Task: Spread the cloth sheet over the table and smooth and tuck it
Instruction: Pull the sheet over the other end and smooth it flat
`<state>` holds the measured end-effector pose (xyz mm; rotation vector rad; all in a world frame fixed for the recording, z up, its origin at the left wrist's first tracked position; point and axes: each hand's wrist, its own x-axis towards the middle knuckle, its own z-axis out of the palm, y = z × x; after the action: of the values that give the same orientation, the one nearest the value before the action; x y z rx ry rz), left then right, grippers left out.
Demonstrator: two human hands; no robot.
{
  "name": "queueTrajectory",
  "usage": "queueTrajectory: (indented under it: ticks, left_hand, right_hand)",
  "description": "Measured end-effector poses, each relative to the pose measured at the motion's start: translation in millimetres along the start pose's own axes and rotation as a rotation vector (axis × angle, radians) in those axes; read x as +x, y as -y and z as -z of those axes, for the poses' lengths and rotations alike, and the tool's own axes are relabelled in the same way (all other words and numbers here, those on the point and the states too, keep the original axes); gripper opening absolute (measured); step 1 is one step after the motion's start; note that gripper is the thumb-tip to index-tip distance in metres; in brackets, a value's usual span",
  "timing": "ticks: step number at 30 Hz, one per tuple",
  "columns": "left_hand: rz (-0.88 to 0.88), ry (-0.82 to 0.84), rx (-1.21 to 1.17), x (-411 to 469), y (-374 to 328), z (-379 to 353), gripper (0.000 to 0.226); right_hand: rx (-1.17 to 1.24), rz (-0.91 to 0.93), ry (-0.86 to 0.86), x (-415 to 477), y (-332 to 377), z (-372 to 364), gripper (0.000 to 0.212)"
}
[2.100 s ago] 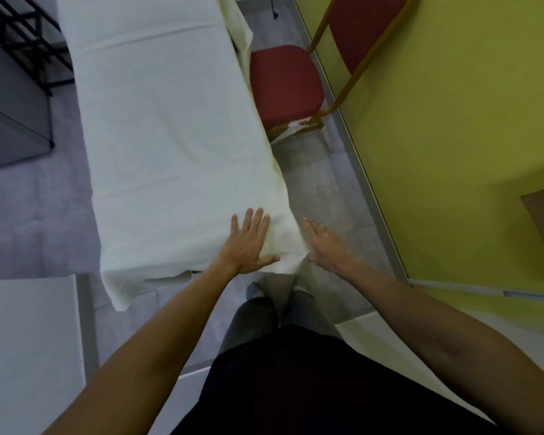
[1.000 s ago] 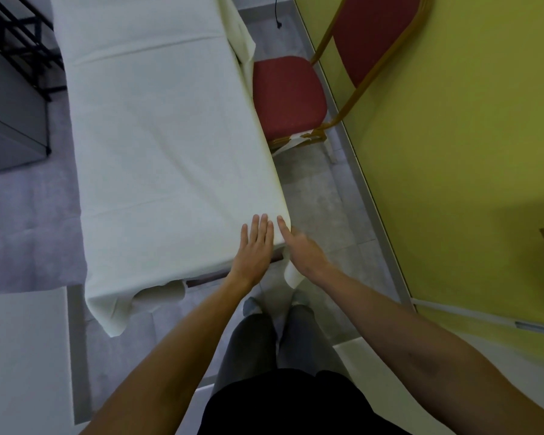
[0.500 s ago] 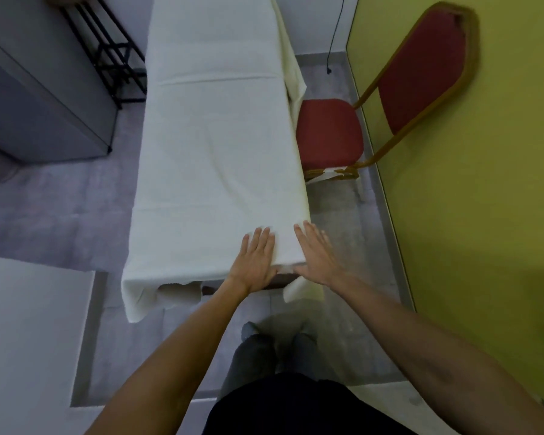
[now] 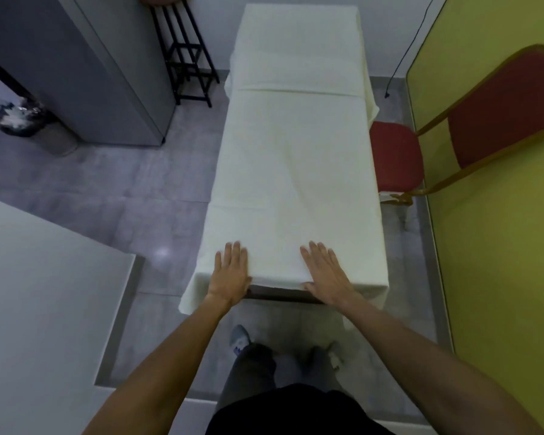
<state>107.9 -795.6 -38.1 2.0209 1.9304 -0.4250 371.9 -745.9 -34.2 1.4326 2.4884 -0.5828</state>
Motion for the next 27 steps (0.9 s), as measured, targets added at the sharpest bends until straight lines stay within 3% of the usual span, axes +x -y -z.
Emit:
queueTrajectory:
  ticks: [4, 7, 16, 24, 27]
  left_hand:
    - [-0.037, -0.064, -0.024, 0.3, 61.5, -13.7, 0.092]
    - [-0.137, -0.078, -0.025, 4.5, 94.7, -25.8, 0.102]
    - [-0.178, -0.112, -0.105, -4.4, 102.8, -32.8, 0.109]
    - [-0.183, -0.112, -0.115, -22.3, 100.2, -36.0, 0.104]
    - [-0.194, -0.096, -0.074, -20.7, 101.7, -33.3, 0.091]
  right_hand:
    - [-0.061, 0.008, 0.012, 29.3, 51.3, -17.0, 0.099]
    - [-0.099, -0.088, 0.018, 40.3, 69.8, -33.7, 0.102]
    - [-0.129, -0.095, -0.150, 23.8, 76.3, -42.1, 0.091]
    - [-0.076, -0.093, -0.099, 10.8, 77.4, -42.3, 0.084]
    - [-0.009, -0.120, -0.128, 12.3, 78.1, -38.6, 0.077]
